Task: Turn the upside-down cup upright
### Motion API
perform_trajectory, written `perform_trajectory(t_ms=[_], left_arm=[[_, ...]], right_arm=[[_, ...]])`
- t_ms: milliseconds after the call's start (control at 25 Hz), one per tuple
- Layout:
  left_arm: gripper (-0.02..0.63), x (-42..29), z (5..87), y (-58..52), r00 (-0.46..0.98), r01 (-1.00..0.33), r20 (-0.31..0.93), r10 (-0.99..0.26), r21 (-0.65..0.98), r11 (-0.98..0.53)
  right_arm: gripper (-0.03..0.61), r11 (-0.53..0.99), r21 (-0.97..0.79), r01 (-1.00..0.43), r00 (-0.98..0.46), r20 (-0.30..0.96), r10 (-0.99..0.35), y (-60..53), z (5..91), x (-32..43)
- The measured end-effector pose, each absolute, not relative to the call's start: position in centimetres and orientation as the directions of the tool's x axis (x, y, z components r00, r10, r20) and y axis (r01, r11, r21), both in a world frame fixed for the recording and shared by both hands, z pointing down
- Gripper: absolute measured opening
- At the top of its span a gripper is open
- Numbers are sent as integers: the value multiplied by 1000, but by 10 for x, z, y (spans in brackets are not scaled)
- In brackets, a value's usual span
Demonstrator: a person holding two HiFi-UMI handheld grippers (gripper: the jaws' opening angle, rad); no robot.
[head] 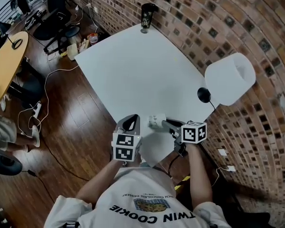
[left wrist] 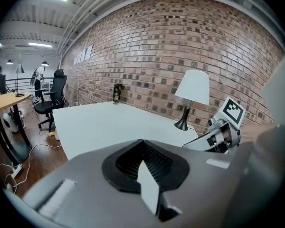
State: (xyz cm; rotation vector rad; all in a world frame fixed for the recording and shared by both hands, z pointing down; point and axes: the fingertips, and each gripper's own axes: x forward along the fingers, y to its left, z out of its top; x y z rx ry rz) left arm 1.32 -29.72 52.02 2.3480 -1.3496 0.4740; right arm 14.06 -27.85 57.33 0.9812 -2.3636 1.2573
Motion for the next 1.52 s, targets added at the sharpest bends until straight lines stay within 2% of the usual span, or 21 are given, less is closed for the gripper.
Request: perform_trajectory(t_ms=[240, 440, 640, 840, 920, 1120, 1360, 1440, 1520], left_arm=[[3, 12, 522, -300, 475, -875, 473, -742, 166, -454], [3, 15, 522, -301, 477, -875, 467, -744, 170, -453], [3, 14, 522, -302, 476, -875, 470, -744, 169, -453], [3, 13, 524, -302, 478, -875, 471, -741, 180, -450], [3, 11, 521, -303, 475, -876, 466, -747, 175, -449], [3, 5, 521, -303, 474, -878, 464, -749, 179, -445], [3, 2, 522, -302, 477, -876, 462, -747, 181, -447], [3, 1, 522, -302, 480, -874, 463, -745, 182, -450], [3, 0, 521, -302, 485, -872, 461, -743, 184, -454]], right_arm=[[17, 398, -706, -586, -805, 452, -384, -279, 559, 128], [17, 522, -625, -581, -811, 497, -308, -273, 540, 110], [17, 760, -285, -585, -650, 724, -229, -268, 531, 91], [17, 929, 67, -363, -356, 912, -205, -255, 547, 89], [17, 948, 112, -298, -297, 933, -203, -251, 555, 90], [18, 964, 151, -220, -253, 946, -205, -245, 566, 85], [26, 959, 212, -189, -213, 944, -251, -245, 571, 86], [46, 951, 224, -215, -225, 936, -272, -247, 570, 84], [122, 942, 227, -248, -240, 927, -286, -248, 568, 83]])
